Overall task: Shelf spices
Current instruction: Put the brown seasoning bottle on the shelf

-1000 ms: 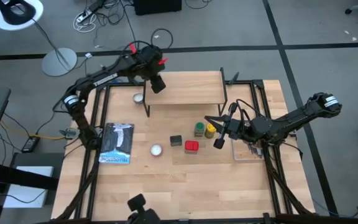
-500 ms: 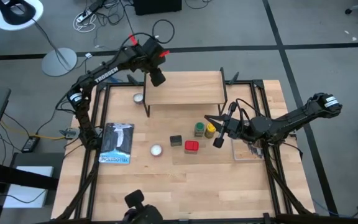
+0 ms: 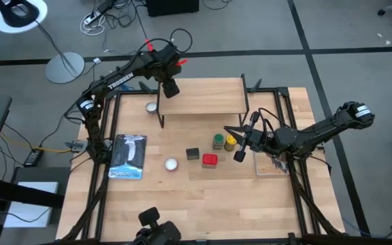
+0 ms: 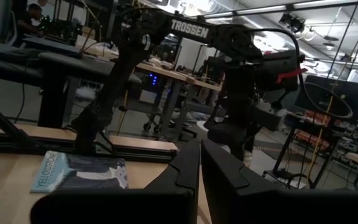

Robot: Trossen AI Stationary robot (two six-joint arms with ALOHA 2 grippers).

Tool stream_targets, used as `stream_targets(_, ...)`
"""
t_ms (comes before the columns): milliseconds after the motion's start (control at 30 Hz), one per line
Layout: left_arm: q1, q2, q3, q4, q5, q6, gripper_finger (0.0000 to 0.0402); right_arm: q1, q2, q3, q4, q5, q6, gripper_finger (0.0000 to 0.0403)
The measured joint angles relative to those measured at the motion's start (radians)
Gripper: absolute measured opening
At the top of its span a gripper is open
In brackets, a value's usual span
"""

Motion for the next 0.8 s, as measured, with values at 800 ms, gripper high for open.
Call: stream_targets(800, 0.045, 0.021, 0.0, 0.004, 0.046, 0.016, 0.0154, 0.003, 0.0, 0.0, 0.006, -0.009, 0.0, 0.0018)
